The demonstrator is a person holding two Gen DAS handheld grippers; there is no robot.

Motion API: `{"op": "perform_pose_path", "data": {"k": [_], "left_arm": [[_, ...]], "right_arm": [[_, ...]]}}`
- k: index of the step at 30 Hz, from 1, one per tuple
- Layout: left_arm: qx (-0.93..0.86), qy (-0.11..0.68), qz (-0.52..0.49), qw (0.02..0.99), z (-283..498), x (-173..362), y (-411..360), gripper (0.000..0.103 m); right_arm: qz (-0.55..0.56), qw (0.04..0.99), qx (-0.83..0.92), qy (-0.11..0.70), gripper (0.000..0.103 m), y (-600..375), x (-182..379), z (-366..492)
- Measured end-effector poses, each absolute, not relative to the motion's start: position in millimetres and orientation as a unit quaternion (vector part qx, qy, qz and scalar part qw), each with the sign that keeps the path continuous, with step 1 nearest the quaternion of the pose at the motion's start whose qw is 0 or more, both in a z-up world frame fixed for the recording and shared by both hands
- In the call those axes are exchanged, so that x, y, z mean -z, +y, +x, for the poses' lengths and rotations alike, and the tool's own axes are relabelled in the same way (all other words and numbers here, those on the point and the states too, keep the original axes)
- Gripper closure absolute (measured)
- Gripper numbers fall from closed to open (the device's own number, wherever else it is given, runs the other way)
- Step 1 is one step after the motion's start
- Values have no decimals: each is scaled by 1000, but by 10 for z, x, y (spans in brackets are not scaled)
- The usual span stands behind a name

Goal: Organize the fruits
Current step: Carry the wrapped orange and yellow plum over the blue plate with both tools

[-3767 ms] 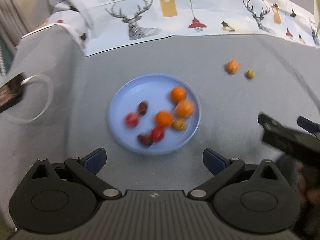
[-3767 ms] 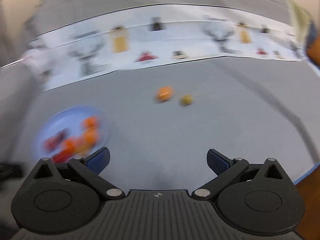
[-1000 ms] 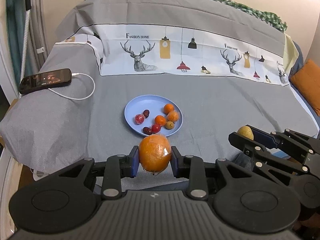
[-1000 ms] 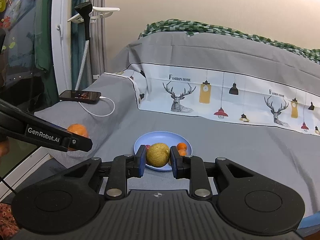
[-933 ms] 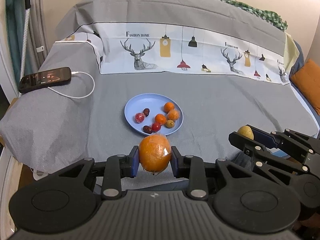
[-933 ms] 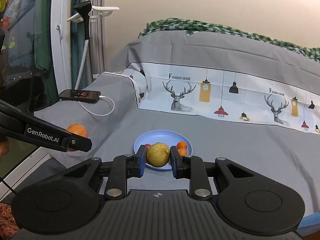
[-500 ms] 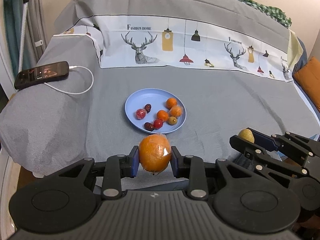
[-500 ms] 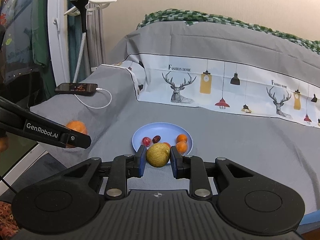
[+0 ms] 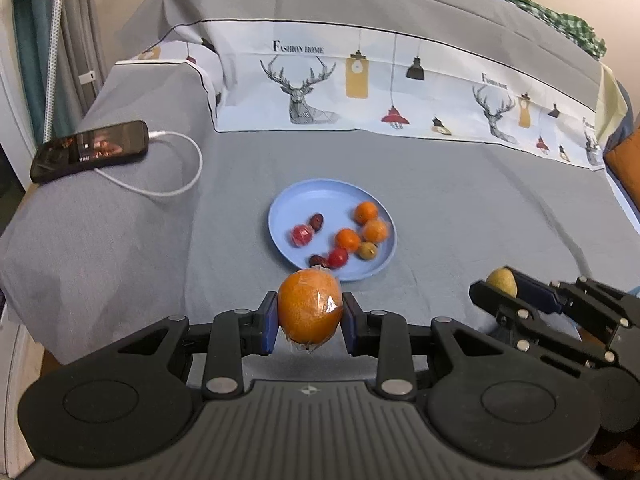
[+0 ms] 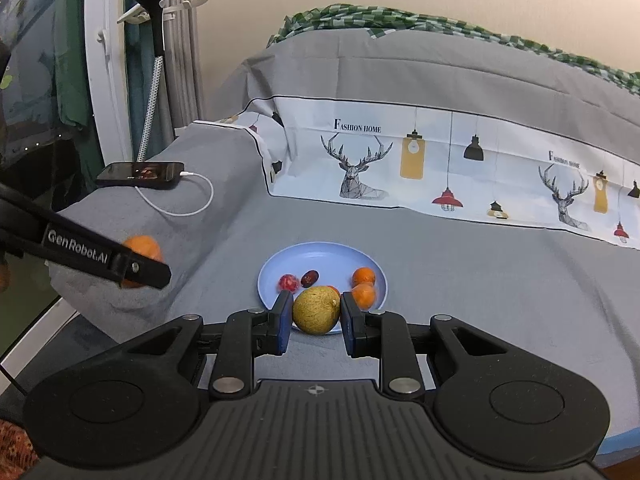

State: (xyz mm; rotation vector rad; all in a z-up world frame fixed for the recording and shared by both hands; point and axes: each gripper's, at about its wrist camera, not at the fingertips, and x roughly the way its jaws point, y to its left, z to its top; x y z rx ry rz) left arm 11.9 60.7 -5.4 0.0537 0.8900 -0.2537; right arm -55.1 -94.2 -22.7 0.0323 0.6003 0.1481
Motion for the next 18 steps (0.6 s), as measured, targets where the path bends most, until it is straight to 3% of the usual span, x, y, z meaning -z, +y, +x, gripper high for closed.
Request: {"op": "perform_pose_path", "data": {"k": [18], "left_arm": [[116,459,63,879,1414,554,240,68]], "right_arm": [[32,931,-69,357,77,-1008,806,572]]}}
